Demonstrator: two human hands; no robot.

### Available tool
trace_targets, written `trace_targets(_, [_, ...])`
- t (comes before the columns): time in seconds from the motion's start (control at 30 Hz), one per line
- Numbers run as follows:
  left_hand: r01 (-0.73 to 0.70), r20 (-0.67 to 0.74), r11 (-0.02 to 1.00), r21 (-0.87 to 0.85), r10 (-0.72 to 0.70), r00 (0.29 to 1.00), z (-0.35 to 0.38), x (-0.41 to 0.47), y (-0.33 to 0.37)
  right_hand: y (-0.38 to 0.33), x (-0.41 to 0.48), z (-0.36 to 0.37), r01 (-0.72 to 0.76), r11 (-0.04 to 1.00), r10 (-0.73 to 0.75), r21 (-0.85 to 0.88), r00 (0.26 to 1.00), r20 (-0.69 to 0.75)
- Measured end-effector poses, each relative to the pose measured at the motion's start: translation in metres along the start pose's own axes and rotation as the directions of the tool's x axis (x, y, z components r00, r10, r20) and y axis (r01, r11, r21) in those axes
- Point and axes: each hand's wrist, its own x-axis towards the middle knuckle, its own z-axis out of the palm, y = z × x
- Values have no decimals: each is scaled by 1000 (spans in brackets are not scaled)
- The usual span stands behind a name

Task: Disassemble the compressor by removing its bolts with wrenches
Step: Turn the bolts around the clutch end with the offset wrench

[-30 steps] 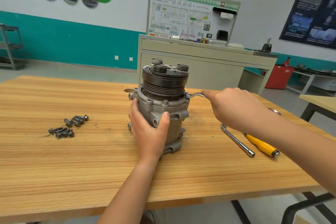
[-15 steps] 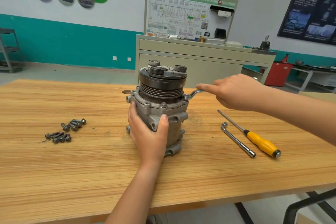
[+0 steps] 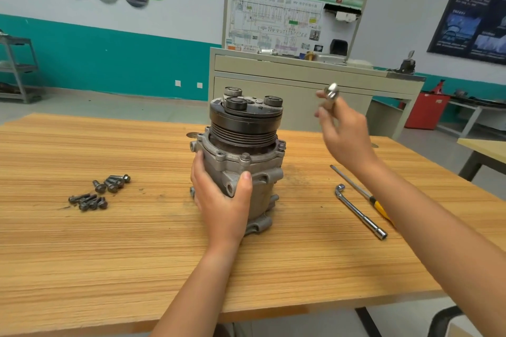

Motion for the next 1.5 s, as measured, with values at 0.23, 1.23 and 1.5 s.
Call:
trace_targets(0.23, [6,5,1000,-3,-6,1000,0,-1,2,-20,-35,-42,60,931,124,-360,875,468])
trace_targets(1.23, [27,27,1000,12,-27,999,-4,0,5,6,34,35,503,736,-179,-453,790,587])
trace_targets(1.5, [38,47,999,7,-39,998,-5,-1,5,-17,-7,-23,-100,991,118,-88,965,235])
